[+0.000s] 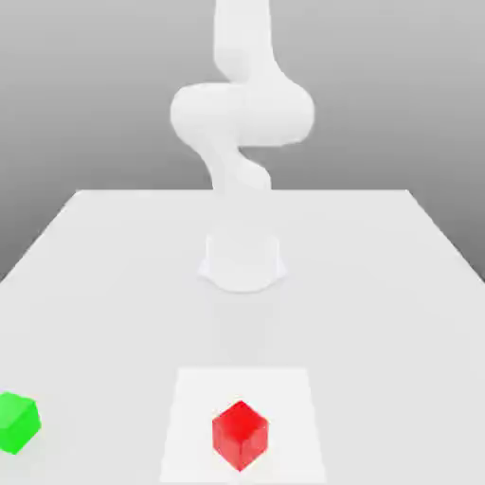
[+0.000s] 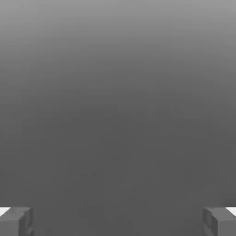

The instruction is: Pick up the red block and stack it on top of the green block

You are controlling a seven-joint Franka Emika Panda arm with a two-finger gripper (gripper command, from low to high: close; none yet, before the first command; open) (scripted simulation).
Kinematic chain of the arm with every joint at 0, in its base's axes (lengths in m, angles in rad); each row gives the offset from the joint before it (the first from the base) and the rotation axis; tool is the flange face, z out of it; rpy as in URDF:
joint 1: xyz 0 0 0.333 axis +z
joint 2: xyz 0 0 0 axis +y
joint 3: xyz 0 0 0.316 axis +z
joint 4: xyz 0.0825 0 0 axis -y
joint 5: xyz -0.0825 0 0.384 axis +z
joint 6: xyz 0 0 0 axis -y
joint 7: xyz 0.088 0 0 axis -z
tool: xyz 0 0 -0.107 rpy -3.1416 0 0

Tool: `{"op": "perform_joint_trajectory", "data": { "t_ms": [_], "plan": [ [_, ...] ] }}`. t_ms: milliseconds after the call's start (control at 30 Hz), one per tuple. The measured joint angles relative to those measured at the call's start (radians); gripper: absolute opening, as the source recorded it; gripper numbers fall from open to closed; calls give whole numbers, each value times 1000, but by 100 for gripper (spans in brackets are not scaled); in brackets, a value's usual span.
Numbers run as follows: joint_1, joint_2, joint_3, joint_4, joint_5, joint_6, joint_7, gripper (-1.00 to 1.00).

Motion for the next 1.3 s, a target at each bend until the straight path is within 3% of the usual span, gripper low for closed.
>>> {"op": "perform_joint_trajectory", "data": {
  "t_ms": [433, 600, 800, 933, 967, 1167, 1300],
  "plan": [
    [157, 481, -147, -128, 107, 201, -467, 0],
    [174, 660, -158, -177, 124, 278, -627, 0],
    [165, 865, -157, -230, 77, 382, -757, 0],
    [129, 1008, -111, -214, 128, 496, -811, 0],
    [121, 1042, -98, -209, 146, 523, -824, -100],
    [113, 1058, -90, -207, 152, 535, -828, -100],
    [136, 962, -123, -222, 101, 456, -791, -100]
  ]
}}
